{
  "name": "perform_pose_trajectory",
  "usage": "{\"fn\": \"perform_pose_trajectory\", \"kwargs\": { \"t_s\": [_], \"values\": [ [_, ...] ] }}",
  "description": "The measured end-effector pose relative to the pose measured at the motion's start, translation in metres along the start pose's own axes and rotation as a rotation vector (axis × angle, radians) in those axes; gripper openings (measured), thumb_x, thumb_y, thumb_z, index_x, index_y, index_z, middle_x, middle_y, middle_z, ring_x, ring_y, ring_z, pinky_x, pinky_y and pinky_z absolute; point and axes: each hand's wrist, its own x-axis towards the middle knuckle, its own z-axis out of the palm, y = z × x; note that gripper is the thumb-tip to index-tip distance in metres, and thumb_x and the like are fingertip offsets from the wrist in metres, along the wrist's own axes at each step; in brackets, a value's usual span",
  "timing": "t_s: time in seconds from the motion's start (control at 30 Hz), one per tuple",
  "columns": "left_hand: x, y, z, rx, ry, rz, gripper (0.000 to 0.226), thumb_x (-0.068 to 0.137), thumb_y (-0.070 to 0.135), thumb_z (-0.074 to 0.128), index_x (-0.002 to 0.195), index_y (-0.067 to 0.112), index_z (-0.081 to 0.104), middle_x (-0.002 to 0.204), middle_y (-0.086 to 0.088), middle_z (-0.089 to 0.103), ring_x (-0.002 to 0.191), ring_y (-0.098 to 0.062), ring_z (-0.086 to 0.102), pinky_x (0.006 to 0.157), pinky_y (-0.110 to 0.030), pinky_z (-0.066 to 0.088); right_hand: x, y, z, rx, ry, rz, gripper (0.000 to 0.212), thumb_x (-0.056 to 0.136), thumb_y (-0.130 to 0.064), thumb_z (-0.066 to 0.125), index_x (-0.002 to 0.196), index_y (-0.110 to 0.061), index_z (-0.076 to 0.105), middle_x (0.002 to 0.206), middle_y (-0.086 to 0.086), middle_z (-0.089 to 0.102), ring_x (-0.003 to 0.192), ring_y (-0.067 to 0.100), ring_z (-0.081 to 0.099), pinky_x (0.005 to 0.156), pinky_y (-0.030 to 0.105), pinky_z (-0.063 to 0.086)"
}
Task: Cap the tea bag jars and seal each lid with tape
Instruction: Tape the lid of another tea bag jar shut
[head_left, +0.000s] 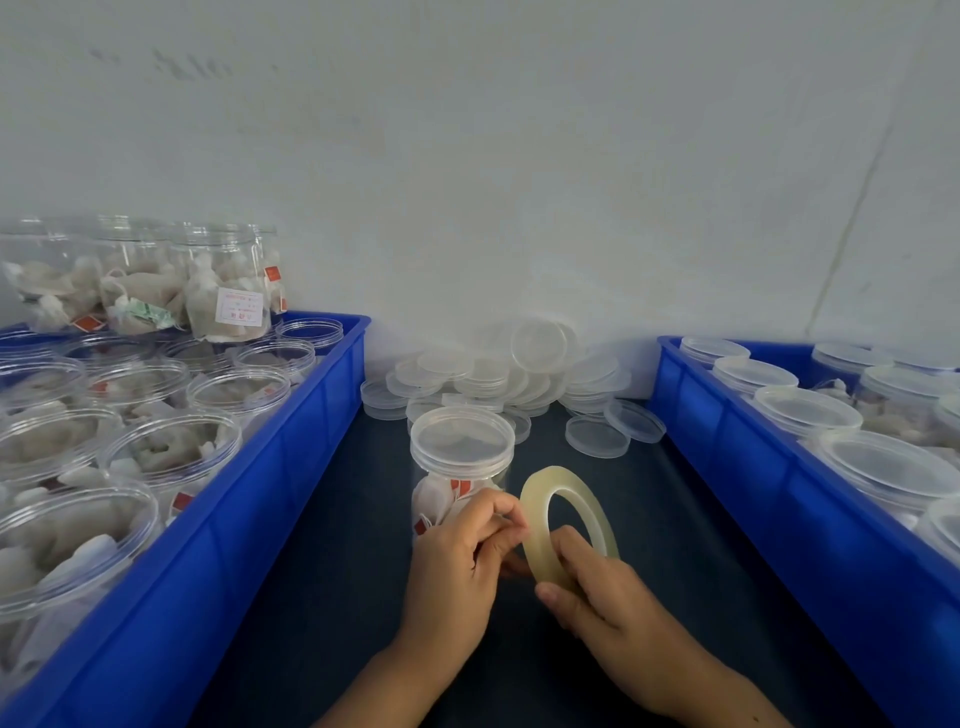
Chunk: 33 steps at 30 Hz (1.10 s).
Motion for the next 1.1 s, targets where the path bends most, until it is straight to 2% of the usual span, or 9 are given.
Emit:
{"fn": "perform_pose_trajectory", "kwargs": {
  "t_s": [0.13, 0.2, 0.3, 0.43, 0.63, 0.77, 0.8, 0.93, 1.1],
  "values": [
    [-0.0007, -0.0022, 0.0008, 0.114, 0.007, 0.058, 0.029, 0.093, 0.007, 0.061, 0.086, 0.033, 0.051, 0.075, 0.015, 0.063, 0.072, -0.003, 0.066, 0.065, -0.022, 0.056, 0.0012, -0.0016, 0.0021, 0.024, 0.012, 0.001, 0.008, 0.097, -0.035, 0.047, 0.095, -0.028, 0.045, 0.080, -0.003, 0.055, 0.072, 0.018, 0.054, 0.067, 0.041, 0.050],
    [-0.0018, -0.0013, 0.0020, 0.104, 0.028, 0.059, 0.023, 0.093, 0.014, 0.060, 0.088, 0.034, 0.051, 0.076, 0.013, 0.064, 0.071, -0.004, 0.066, 0.066, -0.025, 0.056, 0.0015, -0.0027, 0.0016, 0.039, 0.021, -0.002, 0.008, 0.097, -0.035, 0.047, 0.092, -0.029, 0.044, 0.081, 0.000, 0.055, 0.071, 0.020, 0.054, 0.067, 0.043, 0.050],
    [-0.0018, 0.0020, 0.0013, 0.013, 0.009, 0.031, 0.014, 0.090, 0.028, 0.056, 0.093, 0.039, 0.049, 0.080, 0.010, 0.071, 0.073, -0.002, 0.067, 0.066, -0.022, 0.056, -0.0002, -0.0044, -0.0005, 0.038, 0.034, -0.007, 0.015, 0.097, -0.037, 0.046, 0.093, -0.023, 0.045, 0.081, 0.005, 0.054, 0.070, 0.024, 0.053, 0.066, 0.048, 0.048],
    [-0.0011, 0.0018, 0.0004, -0.055, 0.020, 0.011, 0.008, 0.087, 0.028, 0.060, 0.085, 0.034, 0.056, 0.076, 0.009, 0.070, 0.069, -0.008, 0.069, 0.062, -0.022, 0.057, -0.0007, -0.0071, -0.0005, 0.043, 0.056, -0.013, 0.018, 0.094, -0.041, 0.046, 0.090, -0.024, 0.044, 0.078, 0.006, 0.053, 0.069, 0.025, 0.053, 0.065, 0.050, 0.048],
    [-0.0022, 0.0017, 0.0017, -0.001, 0.019, -0.016, 0.024, 0.091, 0.013, 0.063, 0.084, 0.034, 0.053, 0.075, 0.005, 0.068, 0.066, -0.007, 0.067, 0.061, -0.023, 0.057, -0.0008, -0.0093, 0.0005, 0.054, 0.063, -0.007, 0.022, 0.093, -0.042, 0.046, 0.091, -0.021, 0.045, 0.079, 0.008, 0.052, 0.069, 0.026, 0.053, 0.066, 0.051, 0.048],
    [-0.0029, 0.0049, 0.0025, -0.041, 0.018, -0.034, 0.008, 0.089, 0.029, 0.059, 0.094, 0.034, 0.054, 0.078, 0.015, 0.071, 0.063, -0.005, 0.068, 0.075, -0.038, 0.055, -0.0003, -0.0090, 0.0008, 0.067, 0.062, -0.001, 0.020, 0.095, -0.042, 0.046, 0.089, -0.023, 0.044, 0.080, 0.005, 0.054, 0.070, 0.025, 0.054, 0.066, 0.049, 0.049],
    [-0.0027, 0.0058, 0.0022, -0.060, 0.019, -0.040, 0.007, 0.088, 0.031, 0.058, 0.095, 0.032, 0.056, 0.078, 0.016, 0.071, 0.063, -0.005, 0.069, 0.074, -0.039, 0.056, -0.0004, -0.0086, 0.0006, 0.063, 0.063, -0.002, 0.021, 0.095, -0.043, 0.045, 0.089, -0.023, 0.043, 0.079, 0.006, 0.054, 0.070, 0.025, 0.054, 0.065, 0.049, 0.049],
    [-0.0009, 0.0064, 0.0019, -0.107, 0.045, -0.035, 0.003, 0.087, 0.024, 0.062, 0.087, 0.020, 0.062, 0.077, 0.015, 0.070, 0.062, -0.008, 0.069, 0.062, -0.035, 0.059, -0.0016, -0.0070, 0.0009, 0.032, 0.055, -0.002, 0.015, 0.095, -0.042, 0.046, 0.089, -0.029, 0.043, 0.080, 0.005, 0.056, 0.070, 0.023, 0.056, 0.066, 0.046, 0.049],
    [0.0012, 0.0015, 0.0014, -0.013, 0.004, -0.054, 0.019, 0.090, 0.011, 0.065, 0.083, 0.028, 0.059, 0.075, 0.012, 0.069, 0.068, -0.007, 0.068, 0.070, -0.031, 0.057, -0.0021, -0.0054, 0.0002, -0.010, 0.038, 0.015, 0.013, 0.097, -0.037, 0.048, 0.094, -0.025, 0.045, 0.083, 0.006, 0.058, 0.073, 0.024, 0.058, 0.067, 0.044, 0.050]
  ]
}}
